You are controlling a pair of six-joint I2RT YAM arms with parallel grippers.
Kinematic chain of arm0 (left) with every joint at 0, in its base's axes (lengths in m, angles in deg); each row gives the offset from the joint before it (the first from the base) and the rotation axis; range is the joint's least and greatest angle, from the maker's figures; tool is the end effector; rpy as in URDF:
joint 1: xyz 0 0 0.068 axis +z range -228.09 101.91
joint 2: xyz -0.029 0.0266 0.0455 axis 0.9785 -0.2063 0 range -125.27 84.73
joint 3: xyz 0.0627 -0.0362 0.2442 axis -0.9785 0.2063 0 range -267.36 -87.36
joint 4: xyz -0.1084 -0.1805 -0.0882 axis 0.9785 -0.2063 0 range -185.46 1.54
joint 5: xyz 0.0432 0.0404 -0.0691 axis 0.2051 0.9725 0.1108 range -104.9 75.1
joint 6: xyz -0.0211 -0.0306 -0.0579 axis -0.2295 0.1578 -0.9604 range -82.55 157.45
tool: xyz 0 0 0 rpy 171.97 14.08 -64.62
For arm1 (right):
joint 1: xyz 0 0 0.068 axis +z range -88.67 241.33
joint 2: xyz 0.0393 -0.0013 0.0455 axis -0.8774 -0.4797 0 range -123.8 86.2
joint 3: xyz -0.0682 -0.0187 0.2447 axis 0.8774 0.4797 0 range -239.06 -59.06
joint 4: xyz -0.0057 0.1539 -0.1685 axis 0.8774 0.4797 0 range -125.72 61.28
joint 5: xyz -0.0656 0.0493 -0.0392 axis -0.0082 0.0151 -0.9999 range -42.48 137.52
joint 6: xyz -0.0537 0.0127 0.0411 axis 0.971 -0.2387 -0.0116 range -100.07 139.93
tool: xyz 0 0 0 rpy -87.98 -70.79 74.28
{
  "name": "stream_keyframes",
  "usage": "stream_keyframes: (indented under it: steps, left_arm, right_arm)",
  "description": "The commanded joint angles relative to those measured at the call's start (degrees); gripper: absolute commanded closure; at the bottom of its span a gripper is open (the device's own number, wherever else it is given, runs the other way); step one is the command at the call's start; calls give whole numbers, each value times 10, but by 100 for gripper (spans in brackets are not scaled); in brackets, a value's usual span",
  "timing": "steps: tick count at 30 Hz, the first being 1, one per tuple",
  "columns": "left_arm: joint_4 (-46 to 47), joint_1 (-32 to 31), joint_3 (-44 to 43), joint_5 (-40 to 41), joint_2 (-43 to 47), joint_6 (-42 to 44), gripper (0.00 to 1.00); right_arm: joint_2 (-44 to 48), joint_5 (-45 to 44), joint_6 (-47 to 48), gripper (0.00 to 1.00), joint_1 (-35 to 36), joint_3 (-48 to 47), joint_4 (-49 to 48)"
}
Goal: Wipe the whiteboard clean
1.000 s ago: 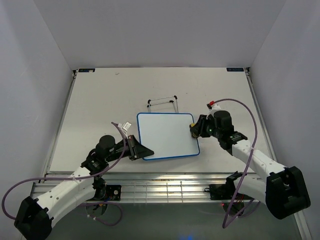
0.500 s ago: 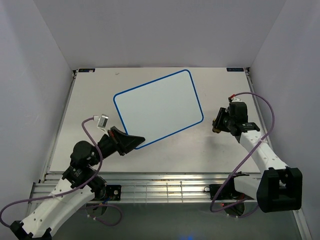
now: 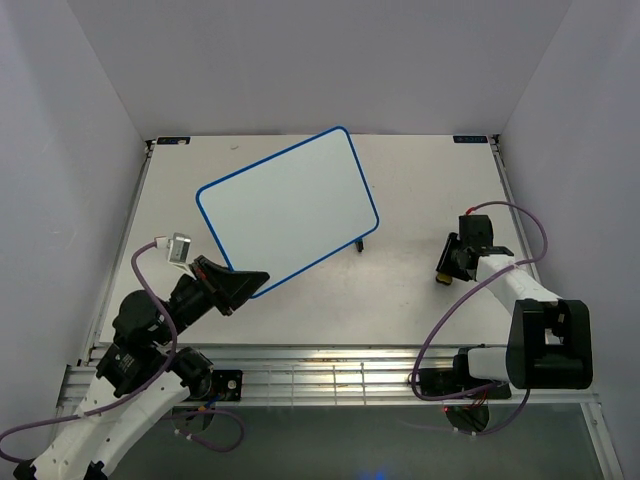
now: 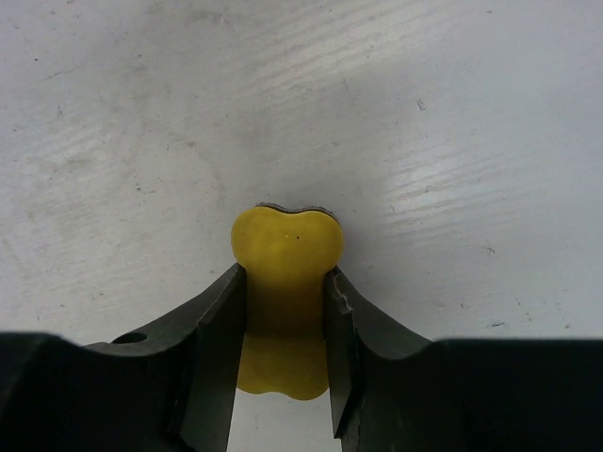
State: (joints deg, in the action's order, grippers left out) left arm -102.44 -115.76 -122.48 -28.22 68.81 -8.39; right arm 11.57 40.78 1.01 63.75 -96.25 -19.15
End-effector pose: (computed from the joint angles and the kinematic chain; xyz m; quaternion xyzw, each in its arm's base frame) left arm 0.0632 -0.0650 0.3179 0.0378 0.6741 -0.5468 0.4952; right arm 0.2336 0.0033 0.1657 0.1542 0.9370 0.0022 0.3134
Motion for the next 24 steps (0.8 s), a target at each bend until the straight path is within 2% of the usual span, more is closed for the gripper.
stream_keyframes:
  steps: [1, 4, 6, 12, 16, 20, 23, 24]
  left_arm:
    - [19, -2, -35, 24, 12, 23, 100]
    - [11, -1, -33, 29, 11, 24, 100]
    - [10, -2, -31, 30, 8, 28, 100]
    - [-8, -2, -29, 31, -1, 30, 100]
    - [-18, -2, -25, 37, 9, 31, 100]
    - [-27, -2, -11, 39, 12, 39, 100]
    - [-7, -2, 1, 15, 10, 41, 100]
    - [-1, -2, 10, 8, 8, 42, 100]
  right_arm:
    - [10, -13, -2, 66, -2, 5, -16]
    - [16, -13, -3, 57, -3, 7, -11]
    - [27, -11, -3, 48, -3, 6, -4]
    - [69, -27, -5, 33, -3, 3, 17]
    - [94, -16, -6, 29, -3, -12, 49]
    - [164, 17, -2, 26, -3, -31, 70]
    - [209, 60, 14, 22, -3, -52, 94]
    - [221, 102, 19, 21, -3, -56, 101]
